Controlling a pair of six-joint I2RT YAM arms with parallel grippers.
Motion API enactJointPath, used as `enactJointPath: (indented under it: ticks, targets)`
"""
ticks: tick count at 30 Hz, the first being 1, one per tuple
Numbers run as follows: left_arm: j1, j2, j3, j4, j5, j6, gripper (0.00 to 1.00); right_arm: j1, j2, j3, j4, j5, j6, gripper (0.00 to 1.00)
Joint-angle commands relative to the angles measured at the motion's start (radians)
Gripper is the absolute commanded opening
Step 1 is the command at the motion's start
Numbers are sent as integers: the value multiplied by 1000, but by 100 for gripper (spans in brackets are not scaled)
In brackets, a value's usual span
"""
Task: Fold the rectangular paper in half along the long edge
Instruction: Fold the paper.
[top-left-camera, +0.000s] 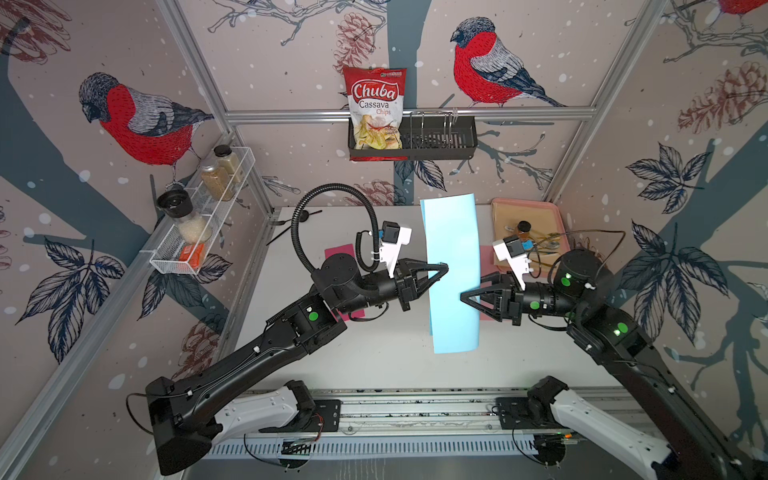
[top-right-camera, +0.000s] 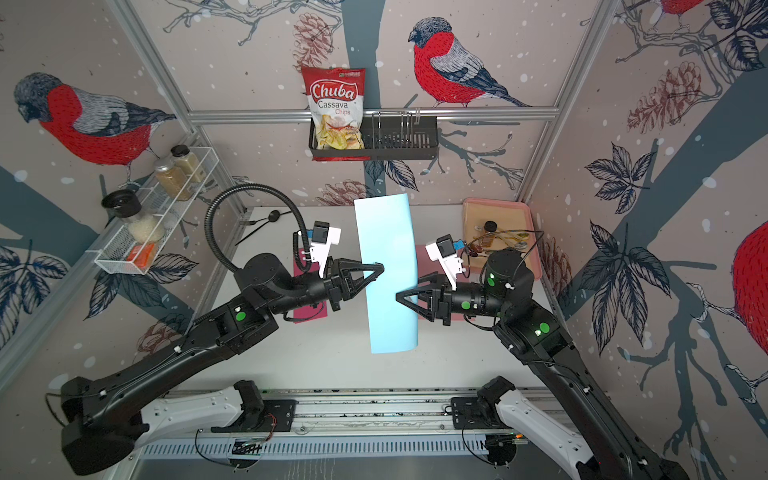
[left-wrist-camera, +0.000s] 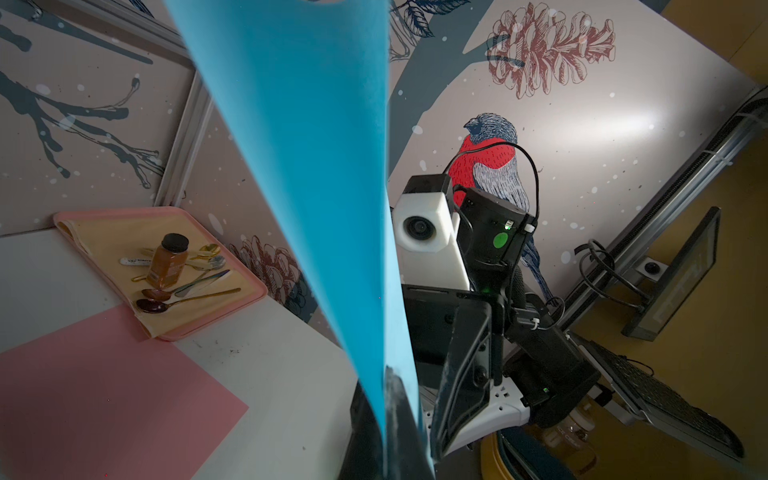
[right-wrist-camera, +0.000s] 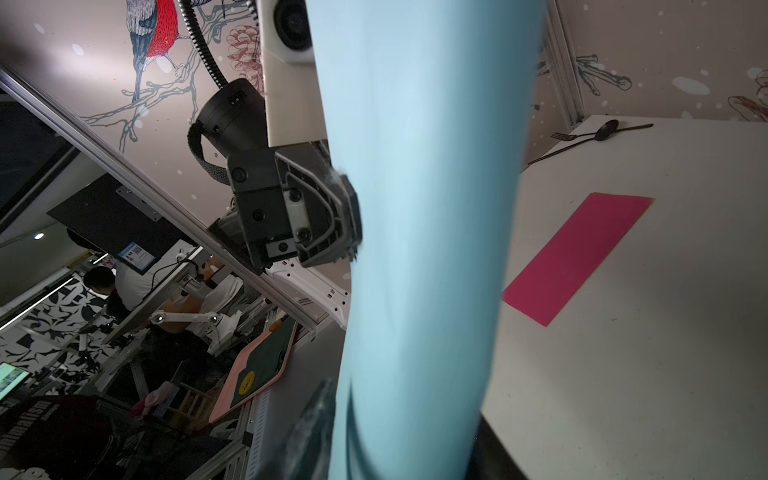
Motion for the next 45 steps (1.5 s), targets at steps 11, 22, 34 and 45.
enactJointPath:
  ticks: [11,22,34,45]
  targets:
    - [0,32,-34,183,171,-115,0,-15,19,55,66,26,2,51]
    - [0,37,-40,183,164,-114,0,-21,6,52,76,18,12,21]
    - [0,33,-43,173,154,-111,0,-34,1,62,47,-26,-1,9]
    - [-1,27,-40,171,153,-108,0,-37,-4,33,90,-122,40,10]
